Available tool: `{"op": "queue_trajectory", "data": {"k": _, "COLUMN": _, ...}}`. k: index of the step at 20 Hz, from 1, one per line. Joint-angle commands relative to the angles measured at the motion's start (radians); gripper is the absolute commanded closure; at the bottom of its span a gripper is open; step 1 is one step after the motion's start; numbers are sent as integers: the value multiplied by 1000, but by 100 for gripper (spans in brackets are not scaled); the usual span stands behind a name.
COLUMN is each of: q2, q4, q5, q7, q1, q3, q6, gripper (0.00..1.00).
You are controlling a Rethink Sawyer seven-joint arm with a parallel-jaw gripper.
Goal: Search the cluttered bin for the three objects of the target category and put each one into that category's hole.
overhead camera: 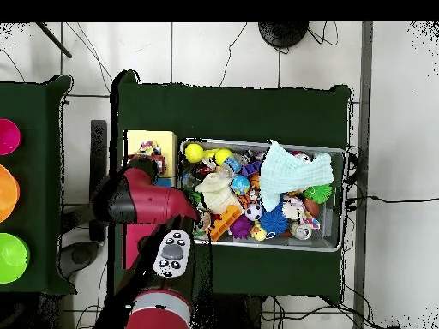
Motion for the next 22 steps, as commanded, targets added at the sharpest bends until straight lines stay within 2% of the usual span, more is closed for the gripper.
{"op": "queue_trajectory", "data": {"k": 1, "q2": -51, "q4": 110, "q5": -10, "q7": 138, "q1": 1, "q3": -34, "q6": 449, "gripper": 0}}
{"op": "queue_trajectory", "data": {"k": 9, "q2": -80, "q4": 76, "q5": -43, "q7": 133, "q1": -14, "q3": -39, "q6": 518, "gripper": 0}}
{"op": "queue_trajectory", "data": {"k": 22, "q2": -94, "q4": 99, "q5": -56, "q7": 132, "q1": -23, "q3": -28, "q6": 488, "gripper": 0}}
